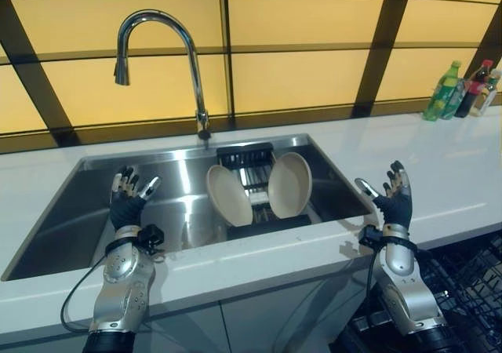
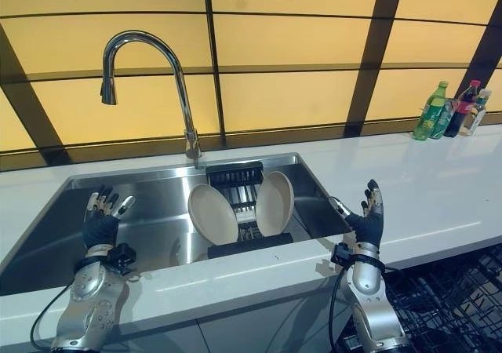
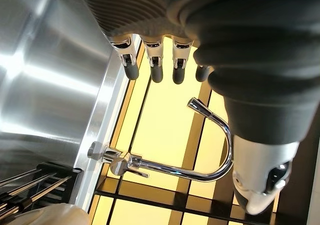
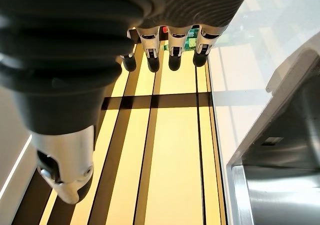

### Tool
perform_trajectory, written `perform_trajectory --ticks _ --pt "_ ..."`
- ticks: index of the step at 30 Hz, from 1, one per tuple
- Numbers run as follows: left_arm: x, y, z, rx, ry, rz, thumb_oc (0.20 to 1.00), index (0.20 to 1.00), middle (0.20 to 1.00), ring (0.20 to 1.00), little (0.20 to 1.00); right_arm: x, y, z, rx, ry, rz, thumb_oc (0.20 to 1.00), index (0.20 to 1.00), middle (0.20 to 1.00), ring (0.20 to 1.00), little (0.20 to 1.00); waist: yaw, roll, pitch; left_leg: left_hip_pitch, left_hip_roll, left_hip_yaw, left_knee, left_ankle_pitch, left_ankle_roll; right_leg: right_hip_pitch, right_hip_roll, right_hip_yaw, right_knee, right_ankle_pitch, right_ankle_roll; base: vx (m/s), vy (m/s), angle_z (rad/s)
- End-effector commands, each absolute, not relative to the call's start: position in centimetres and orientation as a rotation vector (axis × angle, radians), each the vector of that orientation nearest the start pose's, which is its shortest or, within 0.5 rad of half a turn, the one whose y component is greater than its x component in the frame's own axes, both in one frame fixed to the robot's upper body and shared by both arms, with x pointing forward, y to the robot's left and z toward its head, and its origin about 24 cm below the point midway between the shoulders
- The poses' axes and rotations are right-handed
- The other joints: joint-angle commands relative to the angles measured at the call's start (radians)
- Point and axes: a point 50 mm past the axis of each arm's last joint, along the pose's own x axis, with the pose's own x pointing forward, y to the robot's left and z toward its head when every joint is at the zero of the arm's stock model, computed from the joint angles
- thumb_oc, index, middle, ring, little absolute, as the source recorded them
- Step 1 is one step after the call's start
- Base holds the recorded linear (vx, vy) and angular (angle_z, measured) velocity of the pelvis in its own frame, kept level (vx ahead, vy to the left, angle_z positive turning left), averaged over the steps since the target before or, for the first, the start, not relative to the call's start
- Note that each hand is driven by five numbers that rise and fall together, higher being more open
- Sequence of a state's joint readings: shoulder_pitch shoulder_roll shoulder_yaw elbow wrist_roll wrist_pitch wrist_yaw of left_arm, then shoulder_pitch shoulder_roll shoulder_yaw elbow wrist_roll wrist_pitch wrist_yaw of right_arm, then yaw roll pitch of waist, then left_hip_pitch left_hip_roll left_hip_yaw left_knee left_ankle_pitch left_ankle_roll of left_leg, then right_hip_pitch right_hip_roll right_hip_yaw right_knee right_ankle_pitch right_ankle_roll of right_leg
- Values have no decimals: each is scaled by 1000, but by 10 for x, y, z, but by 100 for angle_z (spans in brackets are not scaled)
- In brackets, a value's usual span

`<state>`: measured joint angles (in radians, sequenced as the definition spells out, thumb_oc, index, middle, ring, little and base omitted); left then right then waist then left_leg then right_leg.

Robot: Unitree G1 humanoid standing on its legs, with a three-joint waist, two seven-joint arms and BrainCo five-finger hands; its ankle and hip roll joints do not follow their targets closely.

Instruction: Pick up plates and place into dishwasher.

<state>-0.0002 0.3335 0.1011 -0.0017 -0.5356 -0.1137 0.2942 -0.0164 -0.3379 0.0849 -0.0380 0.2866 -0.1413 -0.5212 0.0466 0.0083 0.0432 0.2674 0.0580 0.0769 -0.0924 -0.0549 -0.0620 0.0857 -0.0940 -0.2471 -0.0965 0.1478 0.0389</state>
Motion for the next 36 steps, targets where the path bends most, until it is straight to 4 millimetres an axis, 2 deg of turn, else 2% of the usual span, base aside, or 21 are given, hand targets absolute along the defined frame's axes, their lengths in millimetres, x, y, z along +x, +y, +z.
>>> perform_trajectory --ticks 1,13,17,19,21,23,26,28,29,33,36 --pt "253 256 93 -184 -227 342 1000 1000 1000 1000 1000 259 -221 106 24 -321 -428 1000 1000 1000 1000 1000 18 12 -17 -66 29 33 27 -3 -1 64 -69 -7 15 -118 67 0 0 0" --pt "249 258 98 -148 -272 336 1000 1000 1000 1000 1000 258 -222 106 11 -318 -400 1000 1000 1000 1000 1000 16 11 -14 -82 46 28 50 5 -16 63 -33 6 15 -137 42 2 -75 0" --pt "250 258 100 -92 -274 324 1000 1000 1000 1000 1000 259 -222 108 1 -319 -377 1000 1000 1000 1000 1000 18 7 -6 -112 50 22 107 1 -30 63 -21 14 18 -144 27 -13 -103 -1" --pt "250 260 99 -47 -268 330 1000 1000 1000 1000 1000 260 -223 109 -9 -320 -364 1000 1000 1000 1000 1000 20 4 1 -142 39 16 179 3 -35 62 -17 16 20 -145 18 -19 -100 -1" --pt "251 266 101 43 -273 327 1000 1000 1000 1000 1000 260 -224 111 -19 -324 -356 1000 1000 1000 1000 1000 23 -1 12 -188 16 3 287 8 -36 61 -16 20 20 -144 7 -16 -92 0" --pt "249 273 102 107 -271 327 1000 1000 1000 1000 1000 262 -225 112 -22 -325 -353 1000 1000 1000 1000 1000 30 1 22 -225 -6 -31 345 14 -33 58 -14 34 20 -140 3 15 -25 -2" --pt "243 287 104 225 -275 352 1000 1000 1000 1000 1000 267 -218 111 -21 -314 -327 1000 1000 1000 1000 1000 53 17 20 -215 -23 -123 247 27 -12 50 -6 87 18 -137 12 72 58 -24" --pt "241 297 111 319 -293 354 1000 1000 1000 1000 1000 267 -214 111 -27 -310 -312 1000 1000 1000 1000 1000 58 27 16 -199 -16 -153 187 37 -10 46 -5 117 17 -143 17 75 123 -43" --pt "241 301 115 373 -298 360 1000 1000 1000 1000 1000 266 -214 110 -28 -306 -307 1000 1000 1000 1000 1000 57 28 15 -192 -21 -160 181 23 -7 42 -9 124 20 -145 21 70 147 -57" --pt "244 317 128 634 -314 380 1000 1000 1000 1000 1000 262 -223 110 -40 -300 -294 1000 1000 1000 1000 1000 23 35 6 -164 -14 -106 139 4 -14 39 -21 119 21 -144 32 46 153 -47" --pt "247 331 140 941 -323 394 1000 1000 1000 1000 1000 261 -228 111 -52 -299 -284 1000 1000 1000 1000 1000 3 47 2 -154 -23 -90 124 -8 -11 34 -31 127 25 -143 42 67 178 -8"
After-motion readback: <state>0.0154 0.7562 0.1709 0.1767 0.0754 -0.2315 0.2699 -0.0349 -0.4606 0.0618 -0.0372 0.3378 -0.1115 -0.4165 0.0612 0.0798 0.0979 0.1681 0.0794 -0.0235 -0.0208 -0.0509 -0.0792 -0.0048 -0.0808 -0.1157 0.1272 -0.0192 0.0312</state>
